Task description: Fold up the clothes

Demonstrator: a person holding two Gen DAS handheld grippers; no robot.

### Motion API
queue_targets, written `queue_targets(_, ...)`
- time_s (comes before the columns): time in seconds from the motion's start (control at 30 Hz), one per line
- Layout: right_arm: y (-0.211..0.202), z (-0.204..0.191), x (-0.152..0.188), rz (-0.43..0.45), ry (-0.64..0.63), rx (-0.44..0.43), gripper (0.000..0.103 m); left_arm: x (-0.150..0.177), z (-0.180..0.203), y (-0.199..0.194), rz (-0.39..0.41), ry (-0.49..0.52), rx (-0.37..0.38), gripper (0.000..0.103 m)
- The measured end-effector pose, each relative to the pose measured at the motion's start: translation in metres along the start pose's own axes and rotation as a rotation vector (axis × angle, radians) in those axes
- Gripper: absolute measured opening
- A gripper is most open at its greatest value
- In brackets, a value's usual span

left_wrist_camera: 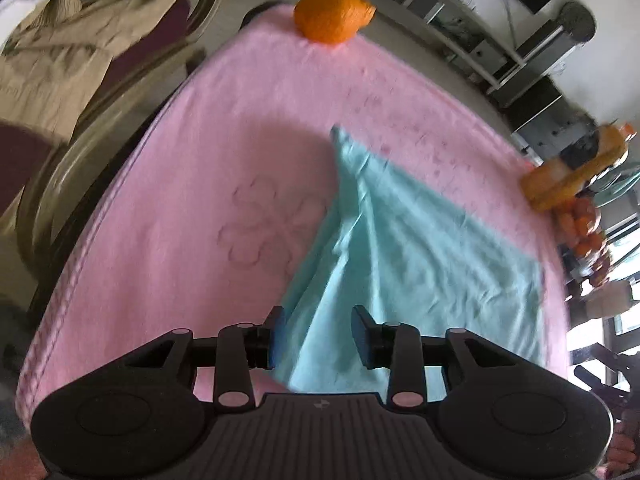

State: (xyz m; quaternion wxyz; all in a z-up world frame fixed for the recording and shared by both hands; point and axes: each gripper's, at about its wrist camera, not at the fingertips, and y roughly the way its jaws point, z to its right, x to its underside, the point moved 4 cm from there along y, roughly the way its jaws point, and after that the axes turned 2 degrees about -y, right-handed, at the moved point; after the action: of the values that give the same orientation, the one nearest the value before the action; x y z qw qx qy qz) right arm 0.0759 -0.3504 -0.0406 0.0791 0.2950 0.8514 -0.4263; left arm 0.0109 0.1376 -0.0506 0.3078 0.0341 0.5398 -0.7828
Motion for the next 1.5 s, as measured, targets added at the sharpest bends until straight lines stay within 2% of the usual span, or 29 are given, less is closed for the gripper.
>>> queue_targets(0.13, 0.009, 0.012, 0.008, -0.039, -0.028, 0.090, 0.057, 0.003, -0.002, 0.005, -0.011, 0.023, -0.039, 0.023)
queue_targets(0.23, 0.016, 0.018, 0.008, -0.053, -0.033, 0.145, 0.057, 0.006, -0.004, 0.009, -0.020, 0.041, -0.068, 0.021)
queue_targets(0.27, 0.018, 0.020, 0.009, -0.060, -0.028, 0.160, 0.057, 0.007, -0.005, 0.011, -0.023, 0.047, -0.078, 0.018)
queue_targets(0.33, 0.024, 0.022, 0.010, -0.073, -0.040, 0.202, 0.057, 0.009, -0.006, 0.013, -0.027, 0.058, -0.096, 0.002)
queue_targets(0.4, 0.029, 0.022, 0.011, -0.084, -0.063, 0.252, 0.057, 0.011, -0.003, 0.008, -0.001, 0.086, -0.105, 0.001)
queue_targets(0.47, 0.034, 0.023, 0.013, -0.103, -0.086, 0.306, 0.057, 0.017, 0.000, 0.003, 0.028, 0.126, -0.174, 0.001)
queue_targets(0.53, 0.038, 0.026, 0.017, -0.127, -0.105, 0.362, 0.057, 0.025, -0.002, 0.008, 0.002, 0.133, -0.237, 0.002)
queue_targets(0.63, 0.038, 0.024, 0.018, -0.126, -0.132, 0.394, 0.057, 0.026, 0.004, 0.005, 0.023, 0.182, -0.294, 0.008)
queue_targets(0.67, 0.037, 0.023, 0.019, -0.119, -0.140, 0.401, 0.057, 0.026, 0.004, 0.003, 0.027, 0.176, -0.291, 0.012)
queue_targets(0.77, 0.026, 0.020, 0.016, -0.072, -0.148, 0.384, 0.057, 0.021, 0.004, -0.009, 0.084, 0.142, -0.240, 0.011)
queue_targets(0.87, 0.013, 0.017, 0.009, 0.004, -0.098, 0.265, 0.057, 0.004, 0.019, -0.015, 0.184, 0.165, -0.141, 0.010)
queue_targets(0.93, 0.011, 0.013, 0.003, 0.034, -0.070, 0.178, 0.038, -0.012, 0.033, -0.006, 0.202, 0.183, -0.069, 0.010)
queue_targets(0.97, 0.016, 0.010, -0.001, 0.029, -0.067, 0.149, 0.016, -0.021, 0.038, 0.003, 0.194, 0.184, -0.042, 0.010)
queue_targets(1.0, 0.026, 0.009, -0.003, 0.010, -0.056, 0.132, 0.013, -0.030, 0.042, 0.015, 0.180, 0.184, -0.023, 0.010)
queue_targets(1.1, 0.054, 0.007, -0.007, -0.055, 0.000, 0.076, 0.013, -0.047, 0.043, 0.049, 0.137, 0.131, -0.007, 0.006)
queue_targets(1.17, 0.070, 0.011, -0.008, -0.096, 0.080, 0.026, 0.014, -0.051, 0.036, 0.065, 0.105, 0.050, 0.006, 0.006)
queue_targets(1.23, 0.082, 0.017, -0.008, -0.128, 0.147, -0.009, 0.014, -0.051, 0.028, 0.071, 0.097, 0.004, -0.038, 0.005)
queue_targets(1.27, 0.086, 0.022, -0.009, -0.139, 0.163, -0.002, 0.014, -0.051, 0.021, 0.071, 0.098, -0.008, -0.058, 0.009)
queue_targets(1.3, 0.089, 0.030, -0.009, -0.151, 0.187, 0.004, 0.003, -0.051, 0.015, 0.071, 0.100, -0.021, -0.075, 0.010)
queue_targets(1.33, 0.091, 0.037, -0.010, -0.159, 0.211, 0.011, 0.000, -0.052, 0.012, 0.069, 0.105, -0.036, -0.072, 0.010)
queue_targets(1.37, 0.086, 0.044, -0.010, -0.136, 0.237, 0.021, 0.000, -0.053, 0.008, 0.067, 0.112, -0.046, -0.076, 0.010)
queue_targets(1.4, 0.080, 0.052, -0.011, -0.113, 0.264, 0.032, 0.000, -0.052, 0.005, 0.065, 0.127, -0.030, -0.125, 0.010)
queue_targets(1.5, 0.060, 0.073, -0.012, -0.039, 0.340, 0.085, 0.002, -0.050, -0.004, 0.058, 0.141, -0.014, -0.180, 0.010)
